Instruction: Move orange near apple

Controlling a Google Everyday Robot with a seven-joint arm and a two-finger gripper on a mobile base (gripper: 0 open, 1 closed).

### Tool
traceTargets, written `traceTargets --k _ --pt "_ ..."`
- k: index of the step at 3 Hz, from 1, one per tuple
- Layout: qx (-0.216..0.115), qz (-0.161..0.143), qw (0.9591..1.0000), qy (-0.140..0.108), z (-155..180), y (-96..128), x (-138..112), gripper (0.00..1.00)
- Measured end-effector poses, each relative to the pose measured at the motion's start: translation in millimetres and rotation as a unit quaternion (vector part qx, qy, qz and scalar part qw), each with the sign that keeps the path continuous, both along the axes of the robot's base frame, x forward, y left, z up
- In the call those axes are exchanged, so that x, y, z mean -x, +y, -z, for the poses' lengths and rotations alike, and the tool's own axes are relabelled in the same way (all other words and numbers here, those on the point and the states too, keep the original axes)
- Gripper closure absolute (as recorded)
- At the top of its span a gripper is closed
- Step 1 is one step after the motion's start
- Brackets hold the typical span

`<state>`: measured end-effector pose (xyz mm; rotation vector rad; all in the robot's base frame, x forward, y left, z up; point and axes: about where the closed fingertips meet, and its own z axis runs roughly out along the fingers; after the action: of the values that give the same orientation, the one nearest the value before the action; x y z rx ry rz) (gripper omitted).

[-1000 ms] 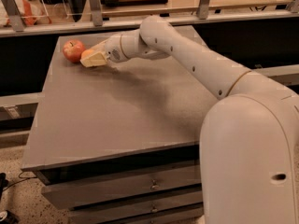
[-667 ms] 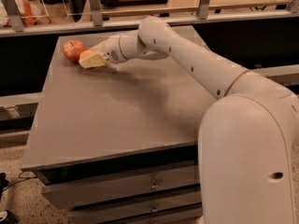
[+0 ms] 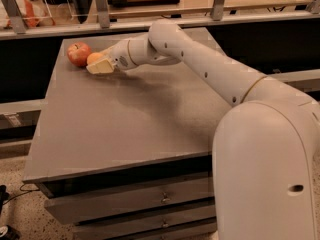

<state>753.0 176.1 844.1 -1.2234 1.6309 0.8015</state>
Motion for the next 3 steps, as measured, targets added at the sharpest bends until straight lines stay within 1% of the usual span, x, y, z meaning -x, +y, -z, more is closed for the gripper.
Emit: traceTargets --k 1,2,3 --pt "0.002 0.001 1.0 0.001 0 -10 4 0.0" --pt "0.004 0.006 1.0 -0.001 -5 -33 11 0.0" --pt "0.009 0.014 0.9998 -0.01 -9 -68 21 0.0"
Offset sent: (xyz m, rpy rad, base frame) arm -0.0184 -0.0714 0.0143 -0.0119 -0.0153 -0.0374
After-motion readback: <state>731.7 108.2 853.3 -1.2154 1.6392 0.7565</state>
